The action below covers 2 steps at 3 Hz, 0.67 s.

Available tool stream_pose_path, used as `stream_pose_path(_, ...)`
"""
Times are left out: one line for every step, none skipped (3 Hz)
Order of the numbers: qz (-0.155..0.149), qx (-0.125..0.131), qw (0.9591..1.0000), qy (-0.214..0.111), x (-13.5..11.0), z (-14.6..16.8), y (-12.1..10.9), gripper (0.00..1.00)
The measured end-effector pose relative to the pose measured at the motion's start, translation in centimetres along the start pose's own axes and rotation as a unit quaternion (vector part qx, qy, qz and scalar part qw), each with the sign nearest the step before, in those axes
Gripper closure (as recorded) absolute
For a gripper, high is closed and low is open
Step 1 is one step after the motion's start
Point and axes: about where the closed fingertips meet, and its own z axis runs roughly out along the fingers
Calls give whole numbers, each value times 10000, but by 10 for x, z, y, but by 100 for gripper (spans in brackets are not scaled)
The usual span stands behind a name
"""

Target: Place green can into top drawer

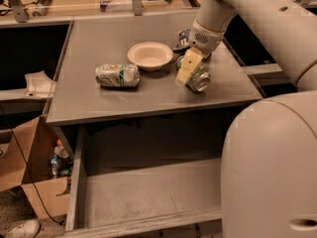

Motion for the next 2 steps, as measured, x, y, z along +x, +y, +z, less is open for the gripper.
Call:
stream_pose_path(3, -5, 10000, 2, 0, 1, 0, 0)
stream_pose_path(3, -5, 10000, 2, 0, 1, 0, 19)
